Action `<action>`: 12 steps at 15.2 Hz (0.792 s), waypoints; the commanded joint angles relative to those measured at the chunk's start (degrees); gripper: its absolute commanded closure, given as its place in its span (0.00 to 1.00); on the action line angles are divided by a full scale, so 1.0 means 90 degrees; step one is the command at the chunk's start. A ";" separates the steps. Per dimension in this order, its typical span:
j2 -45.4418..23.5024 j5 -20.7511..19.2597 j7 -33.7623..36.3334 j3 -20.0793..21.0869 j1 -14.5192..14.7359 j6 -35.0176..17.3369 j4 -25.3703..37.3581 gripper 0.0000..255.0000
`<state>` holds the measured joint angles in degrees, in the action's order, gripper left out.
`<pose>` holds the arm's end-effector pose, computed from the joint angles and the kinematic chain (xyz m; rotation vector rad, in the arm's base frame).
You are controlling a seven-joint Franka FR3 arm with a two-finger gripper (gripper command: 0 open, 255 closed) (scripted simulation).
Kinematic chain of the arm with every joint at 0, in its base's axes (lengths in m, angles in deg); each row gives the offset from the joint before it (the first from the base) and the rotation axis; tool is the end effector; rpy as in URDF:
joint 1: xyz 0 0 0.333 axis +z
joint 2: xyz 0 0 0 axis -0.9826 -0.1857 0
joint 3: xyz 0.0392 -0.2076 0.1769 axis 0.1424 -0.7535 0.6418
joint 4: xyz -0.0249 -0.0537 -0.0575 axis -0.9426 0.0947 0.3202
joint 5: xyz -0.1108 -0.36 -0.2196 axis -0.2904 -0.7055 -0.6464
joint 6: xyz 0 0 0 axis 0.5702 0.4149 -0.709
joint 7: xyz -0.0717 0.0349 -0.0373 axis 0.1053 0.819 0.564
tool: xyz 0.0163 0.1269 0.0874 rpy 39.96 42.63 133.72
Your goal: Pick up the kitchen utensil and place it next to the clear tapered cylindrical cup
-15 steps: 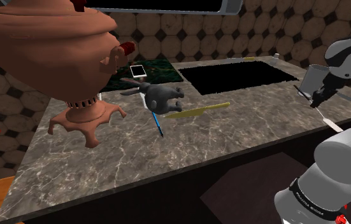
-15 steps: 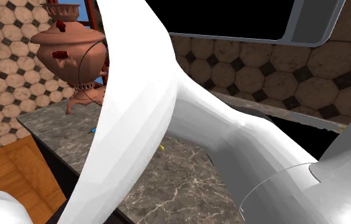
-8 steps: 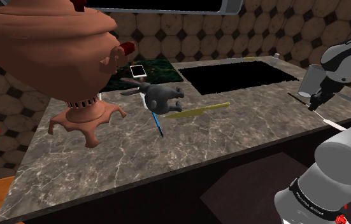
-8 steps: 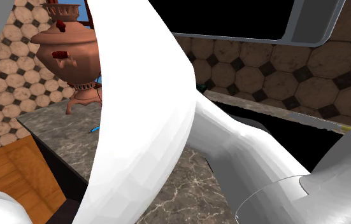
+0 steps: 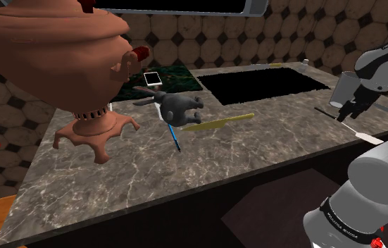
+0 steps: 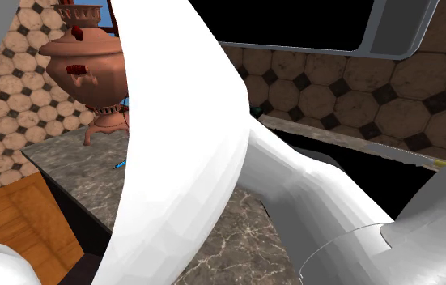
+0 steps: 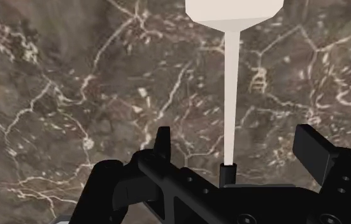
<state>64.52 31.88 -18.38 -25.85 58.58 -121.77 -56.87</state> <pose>0.1771 -0.4666 0.2338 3.0816 -0.5383 0.1022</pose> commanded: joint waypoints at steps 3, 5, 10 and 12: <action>0.0393 -0.0247 0.0200 0.0225 -0.0158 0.0517 0.0183 0.00; 0.0684 -0.0376 0.0317 0.0414 -0.0268 0.0967 0.0374 0.00; 0.0683 -0.0374 0.0316 0.0417 -0.0271 0.0967 0.0373 0.00; 0.0683 -0.0374 0.0316 0.0417 -0.0271 0.0967 0.0373 0.00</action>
<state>70.66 28.51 -15.54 -22.11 56.14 -113.09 -53.52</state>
